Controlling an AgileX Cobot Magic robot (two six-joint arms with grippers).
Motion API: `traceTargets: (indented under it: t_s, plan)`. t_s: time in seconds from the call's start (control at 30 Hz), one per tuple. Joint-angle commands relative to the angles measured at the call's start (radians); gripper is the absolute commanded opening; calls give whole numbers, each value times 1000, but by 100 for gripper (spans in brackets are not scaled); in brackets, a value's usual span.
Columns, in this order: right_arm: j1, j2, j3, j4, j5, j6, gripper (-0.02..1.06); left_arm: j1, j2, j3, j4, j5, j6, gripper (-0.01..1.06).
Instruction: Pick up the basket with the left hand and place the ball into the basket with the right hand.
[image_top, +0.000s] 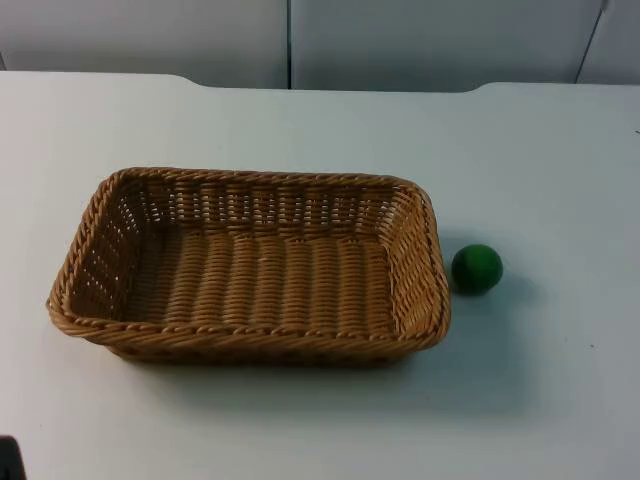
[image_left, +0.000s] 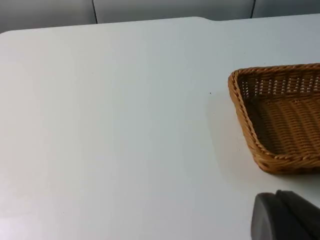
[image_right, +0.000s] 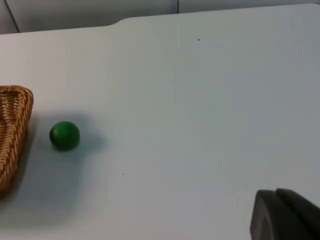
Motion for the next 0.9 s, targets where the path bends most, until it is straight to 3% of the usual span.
traceTargets:
  t_s: [0.0,0.1,0.27,0.37,0.4,0.5,0.67,0.87]
  plan:
    - [4,-4,5,0,-4,-7,0,-1,-4,8,-14,-6,1,0]
    - [4,-4,5,0,-4,-7,0,-1,-2,3,-85,-10,-39,0]
    - [4,-4,5,0,-4,-7,0,-1,243,-16,-269,-21,0,0]
    - [4,-4,5,0,-4,-7,0,-1,506,-16,-462,-53,193,0]
    - [4,-4,5,0,-4,-7,0,-1,506,-16,-462,-53,193,0]
    - [4,-4,5,0,-4,-7,0,-1,790,-16,-638,-157,414,0]
    - [4,-4,5,0,-4,-7,0,-1,1042,-16,-736,-299,564,0]
    - [4,-4,5,0,-4,-7,0,-1,1285,-26,-847,-368,689,0]
